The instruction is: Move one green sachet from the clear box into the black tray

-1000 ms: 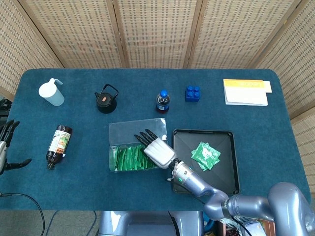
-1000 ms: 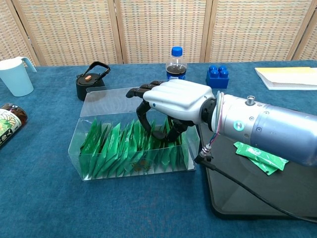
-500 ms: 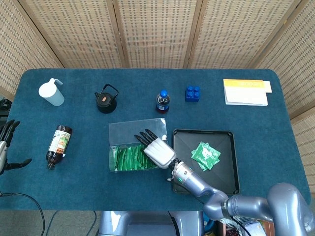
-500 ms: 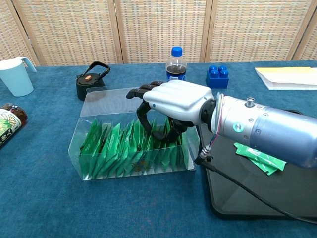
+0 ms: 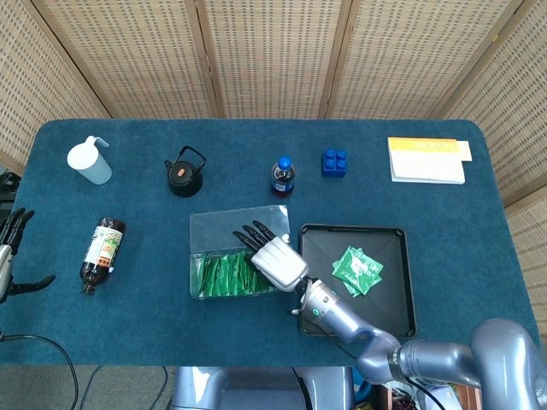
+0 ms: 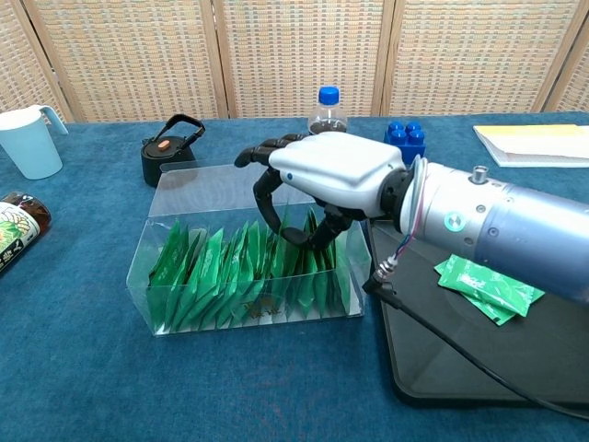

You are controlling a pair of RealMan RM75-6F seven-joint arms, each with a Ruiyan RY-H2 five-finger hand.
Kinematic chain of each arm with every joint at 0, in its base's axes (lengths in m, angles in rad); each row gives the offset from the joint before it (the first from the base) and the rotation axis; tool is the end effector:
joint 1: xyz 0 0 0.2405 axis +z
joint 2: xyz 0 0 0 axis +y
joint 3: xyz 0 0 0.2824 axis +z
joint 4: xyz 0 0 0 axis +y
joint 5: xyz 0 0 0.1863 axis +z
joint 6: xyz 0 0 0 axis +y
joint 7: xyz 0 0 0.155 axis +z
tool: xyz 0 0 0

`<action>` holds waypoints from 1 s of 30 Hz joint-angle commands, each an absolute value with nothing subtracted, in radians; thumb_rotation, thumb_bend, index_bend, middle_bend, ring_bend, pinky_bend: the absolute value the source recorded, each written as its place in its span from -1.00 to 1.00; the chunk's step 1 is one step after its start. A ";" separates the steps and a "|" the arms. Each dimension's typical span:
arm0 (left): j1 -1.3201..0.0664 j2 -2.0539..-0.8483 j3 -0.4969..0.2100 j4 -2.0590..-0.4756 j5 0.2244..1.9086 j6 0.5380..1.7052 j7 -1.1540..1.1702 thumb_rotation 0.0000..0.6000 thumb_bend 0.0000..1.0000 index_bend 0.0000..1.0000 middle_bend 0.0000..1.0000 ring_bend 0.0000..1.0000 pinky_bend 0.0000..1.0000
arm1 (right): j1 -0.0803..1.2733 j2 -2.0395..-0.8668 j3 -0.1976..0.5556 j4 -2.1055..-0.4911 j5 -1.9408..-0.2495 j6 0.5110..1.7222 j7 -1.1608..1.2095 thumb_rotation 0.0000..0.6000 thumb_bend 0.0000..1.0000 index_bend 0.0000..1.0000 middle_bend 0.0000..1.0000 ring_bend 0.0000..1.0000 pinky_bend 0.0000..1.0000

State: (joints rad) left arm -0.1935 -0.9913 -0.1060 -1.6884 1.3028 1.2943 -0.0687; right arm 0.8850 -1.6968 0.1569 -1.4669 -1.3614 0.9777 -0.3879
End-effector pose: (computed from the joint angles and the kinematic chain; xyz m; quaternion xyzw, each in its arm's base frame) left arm -0.3255 0.2345 0.2219 -0.5703 -0.4455 -0.3648 0.5859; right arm -0.0637 -0.3403 -0.0457 0.8132 -0.2321 0.4390 0.3035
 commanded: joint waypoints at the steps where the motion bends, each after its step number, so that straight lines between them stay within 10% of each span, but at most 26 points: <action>1: -0.194 -0.990 -0.106 -1.690 1.305 1.294 -0.070 1.00 -0.81 -1.00 -1.00 -1.00 -1.00 | 0.880 -1.678 0.164 -1.490 -1.370 0.991 -0.386 1.00 0.23 0.28 -0.70 -1.00 -1.00; 30: -0.179 -0.978 -0.096 -1.710 1.344 1.326 -0.081 1.00 -0.81 -1.00 -1.00 -1.00 -1.00 | 0.692 -1.253 0.159 -1.855 -1.463 1.204 -0.416 1.00 0.24 0.28 -0.70 -1.00 -1.00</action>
State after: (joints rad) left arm -0.1799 -0.9788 -0.0962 -1.7094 1.3431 1.3256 -0.0811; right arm 0.7225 -1.2822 0.1859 -1.8552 -1.4424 1.1813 -0.4357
